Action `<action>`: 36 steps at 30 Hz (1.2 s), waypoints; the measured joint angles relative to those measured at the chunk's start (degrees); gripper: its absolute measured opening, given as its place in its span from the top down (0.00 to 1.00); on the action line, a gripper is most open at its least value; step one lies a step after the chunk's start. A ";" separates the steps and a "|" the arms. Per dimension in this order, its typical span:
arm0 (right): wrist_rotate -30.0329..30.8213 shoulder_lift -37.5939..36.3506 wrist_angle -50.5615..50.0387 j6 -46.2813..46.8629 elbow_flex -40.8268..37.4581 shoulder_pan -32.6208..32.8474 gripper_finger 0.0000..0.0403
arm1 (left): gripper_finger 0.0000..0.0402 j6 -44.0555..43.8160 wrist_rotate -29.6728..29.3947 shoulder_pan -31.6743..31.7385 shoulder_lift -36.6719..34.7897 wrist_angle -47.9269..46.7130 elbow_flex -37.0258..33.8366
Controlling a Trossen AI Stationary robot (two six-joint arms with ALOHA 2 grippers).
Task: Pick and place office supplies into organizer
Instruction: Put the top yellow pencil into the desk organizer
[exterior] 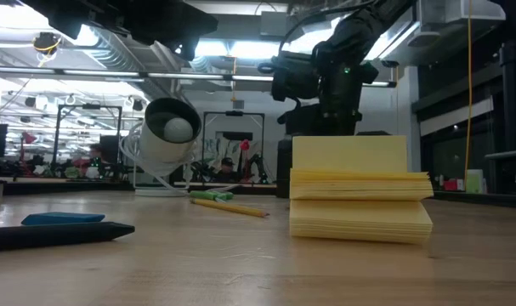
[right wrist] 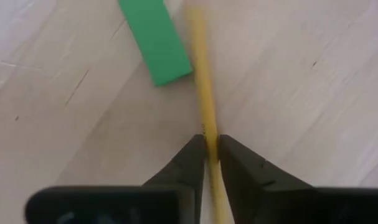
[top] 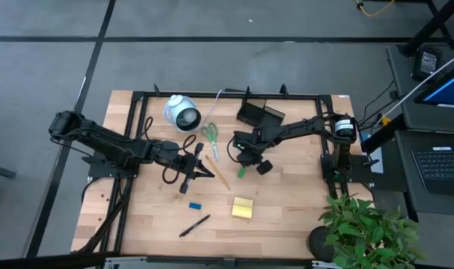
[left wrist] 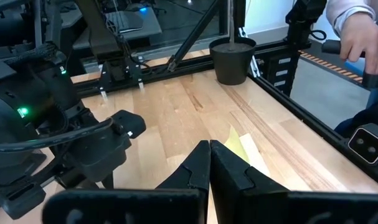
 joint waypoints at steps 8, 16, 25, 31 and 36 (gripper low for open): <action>0.15 0.02 -0.06 2.59 0.00 0.00 0.93 | 0.99 -0.12 0.00 0.00 0.00 -0.02 0.00; 0.19 0.02 0.28 5.49 -0.03 -0.02 0.90 | 0.99 -0.12 0.00 0.00 0.00 -0.02 0.00; -0.53 -0.59 1.22 10.15 -0.23 -0.09 0.90 | 1.00 -0.12 0.00 0.00 0.00 -0.02 0.00; -0.38 -4.75 2.68 11.61 -0.20 -0.18 0.90 | 0.99 1.59 -0.01 0.00 0.00 -0.26 -0.02; -1.04 -9.92 3.83 12.19 -0.20 -0.27 0.90 | 0.99 1.87 -0.02 0.02 0.00 -0.26 -0.01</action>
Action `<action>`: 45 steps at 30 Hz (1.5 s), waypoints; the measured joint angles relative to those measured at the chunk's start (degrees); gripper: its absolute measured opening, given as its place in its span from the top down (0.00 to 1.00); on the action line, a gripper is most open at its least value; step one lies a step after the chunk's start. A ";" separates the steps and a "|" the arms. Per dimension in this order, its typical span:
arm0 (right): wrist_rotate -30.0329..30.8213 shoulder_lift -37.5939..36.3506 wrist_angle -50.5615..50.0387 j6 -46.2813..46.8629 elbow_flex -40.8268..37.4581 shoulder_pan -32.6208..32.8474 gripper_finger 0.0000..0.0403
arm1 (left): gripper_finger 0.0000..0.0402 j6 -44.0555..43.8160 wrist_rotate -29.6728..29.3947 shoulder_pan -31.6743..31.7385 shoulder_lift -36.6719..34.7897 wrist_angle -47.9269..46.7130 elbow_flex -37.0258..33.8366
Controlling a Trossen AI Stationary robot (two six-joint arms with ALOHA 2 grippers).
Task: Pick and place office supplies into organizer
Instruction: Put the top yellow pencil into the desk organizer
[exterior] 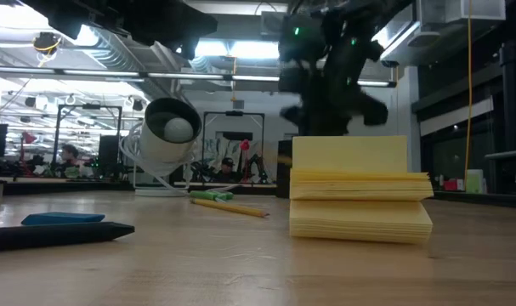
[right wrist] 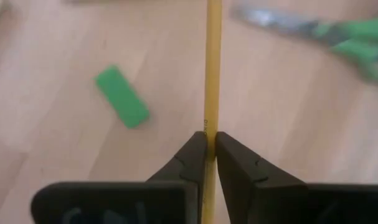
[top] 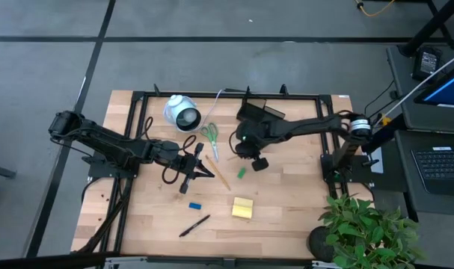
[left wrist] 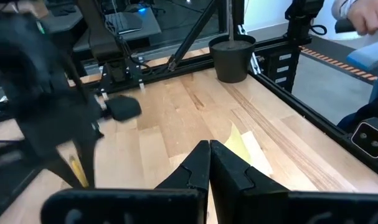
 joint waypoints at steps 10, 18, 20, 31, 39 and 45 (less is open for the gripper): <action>-9.86 -11.27 6.01 3.89 -0.47 -7.56 0.90 | 0.99 -0.01 0.01 0.00 0.00 -0.07 -0.01; -15.07 -16.16 23.23 7.45 -7.16 -15.63 0.90 | 1.00 -0.02 0.00 0.00 0.00 -0.47 0.00; -15.10 -16.51 28.33 8.45 -9.15 -16.98 0.90 | 0.99 -0.01 0.00 0.00 0.00 -0.46 -0.01; -15.31 -16.53 61.07 15.94 -22.61 -24.24 0.90 | 1.00 -0.02 0.00 0.04 0.00 -0.45 0.00; -11.20 -16.53 73.44 20.57 -28.66 -29.11 0.90 | 0.99 -0.02 0.00 0.04 0.00 -0.42 -0.01; -10.37 -16.53 74.84 22.98 -29.44 -31.44 0.90 | 1.00 -0.02 0.00 0.04 0.00 -0.39 0.00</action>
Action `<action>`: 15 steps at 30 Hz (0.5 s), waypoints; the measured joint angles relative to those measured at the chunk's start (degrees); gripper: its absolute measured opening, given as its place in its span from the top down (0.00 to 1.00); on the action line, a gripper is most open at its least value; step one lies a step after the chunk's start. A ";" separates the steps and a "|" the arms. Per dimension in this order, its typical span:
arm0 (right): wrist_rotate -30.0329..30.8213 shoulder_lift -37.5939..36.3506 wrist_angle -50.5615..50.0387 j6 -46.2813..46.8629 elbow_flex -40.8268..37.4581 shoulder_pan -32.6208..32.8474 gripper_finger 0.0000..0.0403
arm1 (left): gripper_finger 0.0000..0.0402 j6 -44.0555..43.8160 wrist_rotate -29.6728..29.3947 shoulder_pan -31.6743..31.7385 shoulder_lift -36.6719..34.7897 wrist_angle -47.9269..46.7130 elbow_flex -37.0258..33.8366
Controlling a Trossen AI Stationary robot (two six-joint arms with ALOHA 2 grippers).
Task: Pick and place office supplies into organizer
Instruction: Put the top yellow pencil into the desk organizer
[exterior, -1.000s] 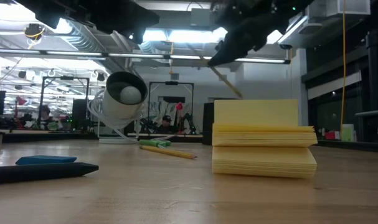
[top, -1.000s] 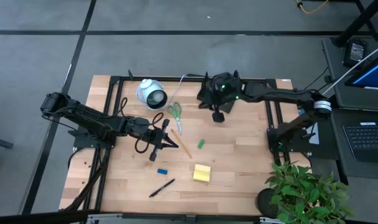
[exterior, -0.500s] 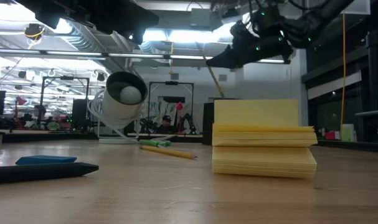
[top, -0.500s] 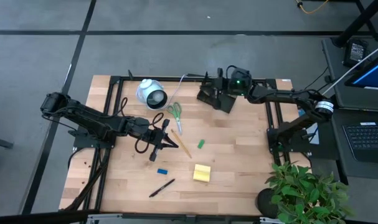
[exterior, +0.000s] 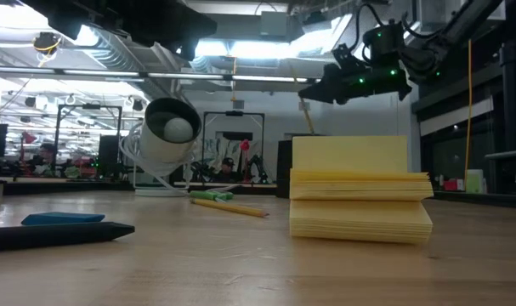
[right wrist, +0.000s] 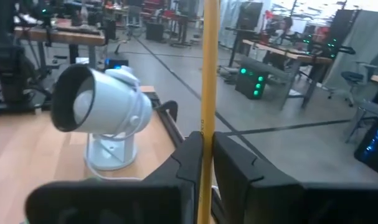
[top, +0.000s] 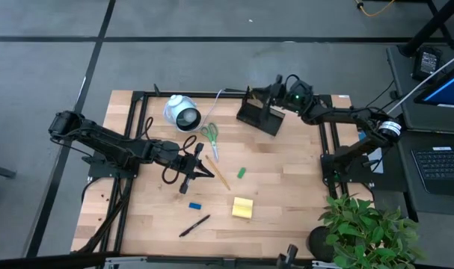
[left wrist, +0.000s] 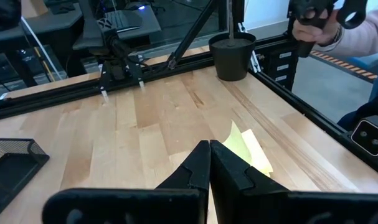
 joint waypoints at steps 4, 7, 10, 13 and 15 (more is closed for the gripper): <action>0.00 0.07 0.26 0.64 0.00 -1.61 0.90 | 0.99 0.00 0.00 0.00 -0.02 0.00 -0.01; 0.02 1.07 1.00 2.53 0.00 -2.57 0.90 | 0.99 0.00 0.00 0.00 0.00 0.00 -0.01; 0.04 3.14 3.49 3.61 0.00 -2.98 0.90 | 0.99 0.00 0.00 0.00 0.00 0.02 0.00; 0.76 6.12 6.26 3.79 0.00 -2.96 0.90 | 1.00 0.00 -0.01 0.00 0.00 0.03 -0.01; 1.85 8.21 8.55 5.20 0.00 -2.94 0.90 | 0.99 0.00 -0.02 0.00 0.00 0.04 -0.01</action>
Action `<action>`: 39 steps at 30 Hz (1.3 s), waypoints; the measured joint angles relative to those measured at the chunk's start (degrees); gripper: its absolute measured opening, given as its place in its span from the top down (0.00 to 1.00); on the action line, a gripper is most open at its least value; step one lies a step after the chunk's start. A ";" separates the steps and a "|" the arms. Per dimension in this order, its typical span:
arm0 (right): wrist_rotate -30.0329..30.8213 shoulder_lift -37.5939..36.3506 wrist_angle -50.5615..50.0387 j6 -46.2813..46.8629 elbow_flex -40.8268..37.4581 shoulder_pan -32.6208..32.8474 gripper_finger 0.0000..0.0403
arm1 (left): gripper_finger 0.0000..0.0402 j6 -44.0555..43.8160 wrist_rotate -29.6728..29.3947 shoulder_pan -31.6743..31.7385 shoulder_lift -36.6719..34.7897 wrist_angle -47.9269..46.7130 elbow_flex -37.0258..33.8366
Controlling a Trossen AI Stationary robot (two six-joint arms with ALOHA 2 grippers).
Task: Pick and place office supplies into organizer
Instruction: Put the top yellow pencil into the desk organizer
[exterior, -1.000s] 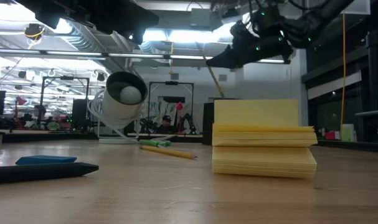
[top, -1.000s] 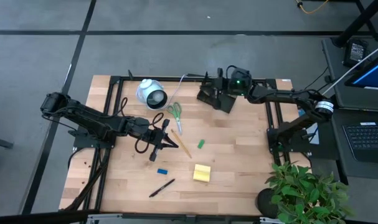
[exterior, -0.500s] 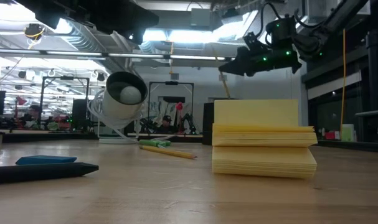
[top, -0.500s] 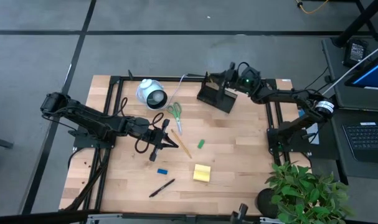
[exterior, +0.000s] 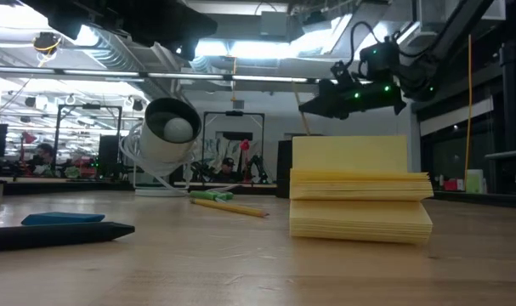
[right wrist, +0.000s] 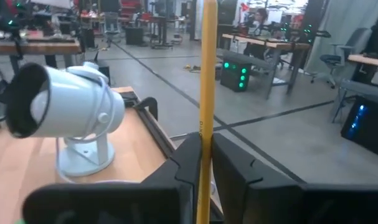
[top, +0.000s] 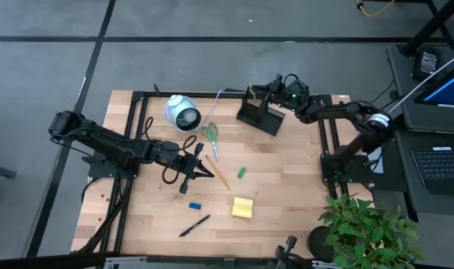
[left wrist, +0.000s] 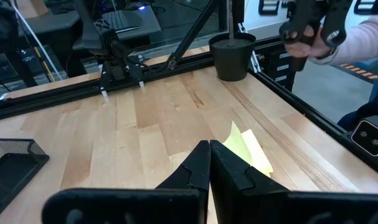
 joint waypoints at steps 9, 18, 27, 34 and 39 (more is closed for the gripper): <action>2.76 6.66 8.39 4.08 0.02 0.00 0.90 | 1.00 0.00 0.00 0.00 -0.01 0.00 0.00; 2.83 8.29 8.06 4.10 0.02 0.00 0.90 | 0.99 0.00 0.00 0.00 0.00 0.00 0.00; 2.79 8.30 6.34 3.98 0.02 0.00 0.90 | 0.99 0.00 0.00 0.00 -0.02 0.00 0.00; 2.79 8.31 5.12 3.50 0.02 0.00 0.90 | 1.00 -0.02 0.00 0.00 0.00 -0.01 0.00; 2.74 8.31 5.04 2.63 0.02 0.00 0.90 | 0.99 -0.06 0.00 0.00 0.00 -0.02 0.00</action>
